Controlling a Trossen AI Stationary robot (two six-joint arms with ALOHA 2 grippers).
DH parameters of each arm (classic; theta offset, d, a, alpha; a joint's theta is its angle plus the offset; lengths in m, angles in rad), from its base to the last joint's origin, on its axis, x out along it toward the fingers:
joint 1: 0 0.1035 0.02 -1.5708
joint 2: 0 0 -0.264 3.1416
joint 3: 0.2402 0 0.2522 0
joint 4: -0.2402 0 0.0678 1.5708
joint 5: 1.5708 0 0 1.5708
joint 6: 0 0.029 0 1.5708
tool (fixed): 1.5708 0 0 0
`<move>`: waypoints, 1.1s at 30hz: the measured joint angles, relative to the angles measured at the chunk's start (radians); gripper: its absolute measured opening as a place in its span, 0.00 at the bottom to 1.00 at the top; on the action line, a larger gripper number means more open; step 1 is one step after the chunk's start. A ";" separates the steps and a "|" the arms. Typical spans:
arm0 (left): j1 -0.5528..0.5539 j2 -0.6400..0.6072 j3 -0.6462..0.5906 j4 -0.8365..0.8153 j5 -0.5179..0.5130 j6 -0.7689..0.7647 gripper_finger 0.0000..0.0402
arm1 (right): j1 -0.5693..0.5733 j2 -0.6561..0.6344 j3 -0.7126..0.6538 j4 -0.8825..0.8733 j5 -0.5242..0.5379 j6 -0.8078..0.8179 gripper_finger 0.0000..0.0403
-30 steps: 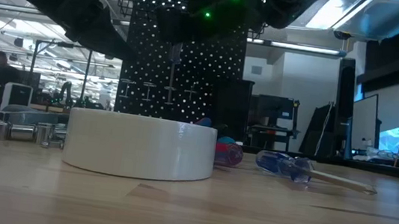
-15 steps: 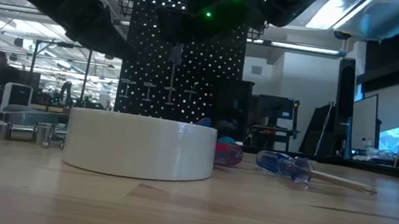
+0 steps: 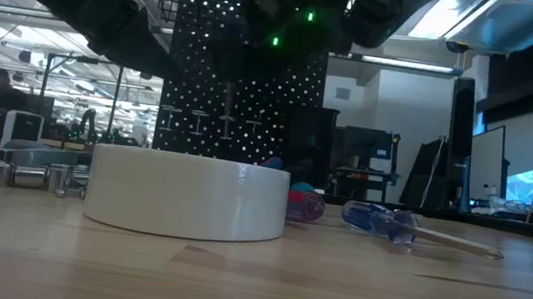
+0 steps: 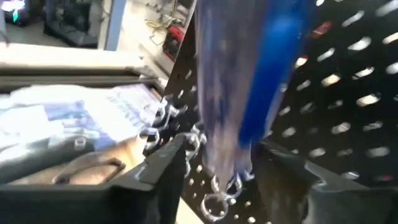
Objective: Hang tools onto peg board
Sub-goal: Hang the blue screwdriver on the pegboard
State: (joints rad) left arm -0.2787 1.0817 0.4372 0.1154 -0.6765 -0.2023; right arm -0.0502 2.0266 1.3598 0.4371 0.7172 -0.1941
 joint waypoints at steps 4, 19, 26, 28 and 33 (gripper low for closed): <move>0.000 0.000 0.000 0.000 0.000 0.000 0.34 | -0.006 -0.011 0.006 0.029 -0.003 0.000 0.54; 0.000 0.000 0.000 -0.007 0.000 0.001 0.34 | 0.012 -0.010 0.006 0.044 -0.001 -0.038 0.55; 0.000 0.000 -0.001 -0.038 0.000 -0.002 0.34 | 0.088 -0.042 0.006 -0.032 -0.003 -0.099 0.55; 0.000 0.000 -0.001 -0.037 0.000 -0.001 0.34 | 0.106 -0.055 0.008 -0.060 0.000 -0.103 0.55; 0.000 0.000 -0.001 -0.045 0.023 -0.011 0.34 | 0.139 -0.090 0.008 -0.137 -0.024 -0.137 0.55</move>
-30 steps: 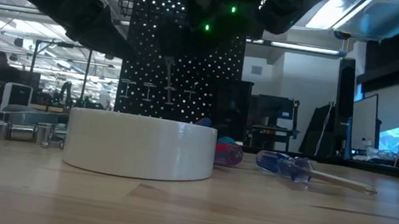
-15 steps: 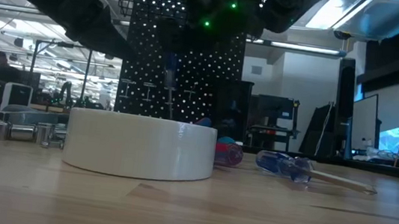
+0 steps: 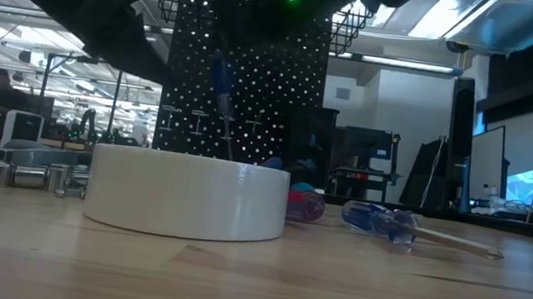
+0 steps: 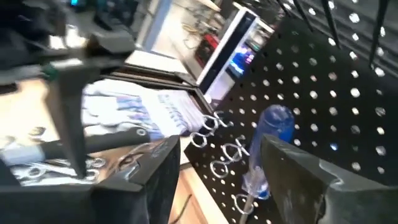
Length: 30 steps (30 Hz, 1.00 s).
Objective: Hang tools onto peg board
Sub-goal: Hang the blue screwdriver on the pegboard
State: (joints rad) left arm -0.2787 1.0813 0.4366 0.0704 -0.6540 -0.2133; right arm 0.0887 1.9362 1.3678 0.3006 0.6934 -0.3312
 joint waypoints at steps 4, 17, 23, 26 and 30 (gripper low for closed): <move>0.000 0.000 0.000 -0.010 0.041 -0.033 0.35 | 0.026 -0.048 0.000 -0.084 -0.121 -0.069 0.55; 0.019 0.000 0.000 -0.036 0.140 -0.257 0.54 | 0.111 -0.245 -0.052 -0.680 -0.410 0.208 0.55; -0.019 0.061 0.007 -0.009 0.166 -0.274 0.52 | 0.207 -0.284 -0.252 -0.657 -0.371 0.365 0.55; -0.034 0.142 0.064 -0.007 0.187 -0.269 0.50 | 0.237 -0.296 -0.365 -0.578 -0.320 0.466 0.55; -0.032 0.278 0.199 -0.020 0.214 -0.212 0.48 | 0.273 -0.310 -0.464 -0.511 -0.274 0.633 0.55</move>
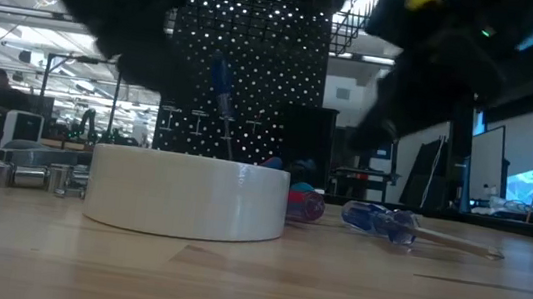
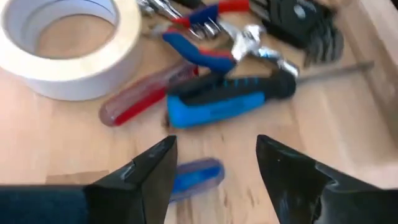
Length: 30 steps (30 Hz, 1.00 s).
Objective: Hang tools onto peg board
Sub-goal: Hang the blue screwdriver on the pegboard
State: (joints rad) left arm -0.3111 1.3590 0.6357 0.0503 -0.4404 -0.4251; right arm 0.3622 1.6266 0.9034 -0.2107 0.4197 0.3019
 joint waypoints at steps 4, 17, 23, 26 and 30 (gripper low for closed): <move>0.024 0.136 0.175 -0.101 0.036 0.139 0.48 | 0.047 -0.016 -0.043 -0.002 0.018 0.154 0.55; 0.157 0.554 0.677 -0.274 0.359 0.369 0.50 | 0.287 -0.024 -0.088 -0.148 0.253 0.660 0.55; 0.163 0.707 0.825 -0.331 0.386 0.141 0.50 | 0.380 -0.020 -0.088 -0.191 0.414 0.899 0.55; 0.163 0.755 0.878 -0.390 0.389 0.023 0.49 | 0.409 -0.004 -0.088 -0.180 0.460 0.942 0.55; 0.165 0.779 0.893 -0.406 0.389 -0.071 0.48 | 0.420 0.032 -0.088 -0.152 0.476 0.987 0.55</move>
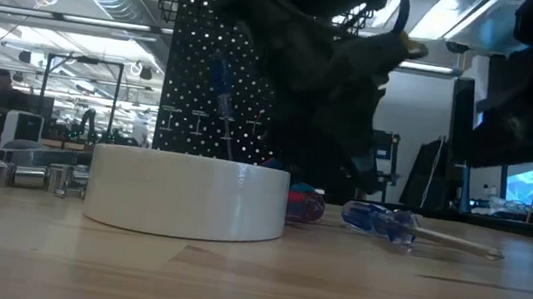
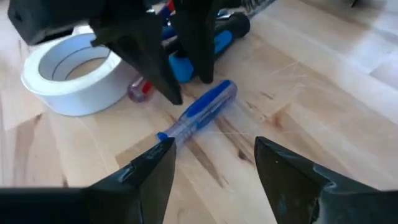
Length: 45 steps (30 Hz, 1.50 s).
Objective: Hang tools onto peg board
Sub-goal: Hang the blue screwdriver on the pegboard
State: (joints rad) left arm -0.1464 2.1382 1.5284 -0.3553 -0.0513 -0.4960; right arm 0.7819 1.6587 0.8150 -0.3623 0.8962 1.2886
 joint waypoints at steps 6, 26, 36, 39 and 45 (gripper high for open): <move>0.023 0.028 0.003 0.016 0.000 -0.050 0.49 | -0.025 0.062 0.000 0.121 -0.048 -0.027 0.55; 0.036 0.067 0.000 0.163 0.067 -0.015 0.49 | -0.119 0.239 0.002 0.396 -0.133 -0.167 0.55; 0.014 0.074 0.001 0.160 0.096 0.042 0.49 | -0.127 0.242 0.001 0.414 -0.138 -0.221 0.55; -0.010 0.074 0.000 0.161 0.101 0.064 0.49 | -0.128 0.242 0.002 0.418 -0.140 -0.222 0.55; -0.014 0.068 0.000 0.153 0.112 0.054 0.49 | -0.129 0.242 0.002 0.418 -0.142 -0.222 0.55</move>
State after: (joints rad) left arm -0.1609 2.2066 1.5280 -0.2019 0.0606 -0.4420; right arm 0.6529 1.9003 0.8169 0.0555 0.7538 1.0668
